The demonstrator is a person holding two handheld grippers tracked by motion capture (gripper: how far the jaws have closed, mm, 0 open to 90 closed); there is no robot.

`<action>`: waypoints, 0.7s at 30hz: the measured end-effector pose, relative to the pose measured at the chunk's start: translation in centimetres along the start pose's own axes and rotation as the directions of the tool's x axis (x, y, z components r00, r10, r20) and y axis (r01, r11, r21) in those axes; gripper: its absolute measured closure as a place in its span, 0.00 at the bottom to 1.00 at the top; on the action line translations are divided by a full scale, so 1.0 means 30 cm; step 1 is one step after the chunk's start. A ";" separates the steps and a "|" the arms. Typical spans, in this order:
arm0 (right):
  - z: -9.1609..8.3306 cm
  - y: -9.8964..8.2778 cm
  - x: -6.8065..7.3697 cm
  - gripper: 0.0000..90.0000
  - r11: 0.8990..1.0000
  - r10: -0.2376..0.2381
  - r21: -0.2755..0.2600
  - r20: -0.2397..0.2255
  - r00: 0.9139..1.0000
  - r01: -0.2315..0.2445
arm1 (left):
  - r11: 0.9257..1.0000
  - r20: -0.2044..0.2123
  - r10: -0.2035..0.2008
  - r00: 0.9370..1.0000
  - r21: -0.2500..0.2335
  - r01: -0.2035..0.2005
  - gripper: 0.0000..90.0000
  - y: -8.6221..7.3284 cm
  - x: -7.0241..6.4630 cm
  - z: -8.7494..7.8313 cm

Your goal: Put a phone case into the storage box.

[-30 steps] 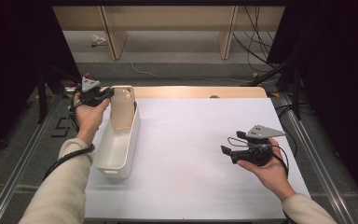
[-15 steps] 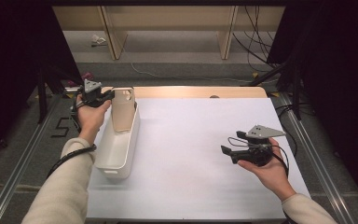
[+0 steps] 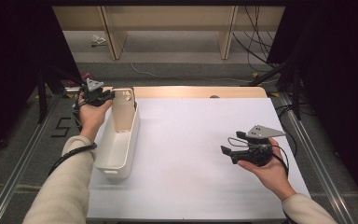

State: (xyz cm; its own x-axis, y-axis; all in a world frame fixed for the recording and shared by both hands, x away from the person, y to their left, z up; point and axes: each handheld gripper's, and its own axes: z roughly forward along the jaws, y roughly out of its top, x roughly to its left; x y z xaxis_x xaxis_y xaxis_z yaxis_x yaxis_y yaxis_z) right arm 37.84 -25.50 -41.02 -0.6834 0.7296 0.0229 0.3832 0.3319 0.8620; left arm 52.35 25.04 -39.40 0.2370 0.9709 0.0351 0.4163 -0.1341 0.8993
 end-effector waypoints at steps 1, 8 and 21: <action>0.000 0.000 0.000 0.19 1.000 0.000 0.000 0.000 1.000 0.000 | 1.000 -0.003 0.001 1.000 0.005 -0.001 0.80 0.001 -0.001 0.001; 0.000 0.000 0.001 0.19 1.000 -0.001 0.000 0.001 1.000 0.001 | 0.999 -0.023 -0.015 1.000 0.049 0.016 0.60 0.006 -0.013 0.004; -0.003 0.000 0.000 0.19 1.000 0.003 0.001 0.002 1.000 -0.003 | 0.996 -0.007 -0.011 1.000 0.088 0.011 0.17 0.017 -0.037 -0.094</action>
State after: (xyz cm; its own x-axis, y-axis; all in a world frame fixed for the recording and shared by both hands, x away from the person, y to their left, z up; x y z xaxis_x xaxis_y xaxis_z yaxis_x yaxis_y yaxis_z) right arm 37.80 -25.55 -40.98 -0.6810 0.7319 0.0240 0.3860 0.3308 0.8612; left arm 49.82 24.45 -37.76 0.2264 0.9736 0.0283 0.4943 -0.1399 0.8580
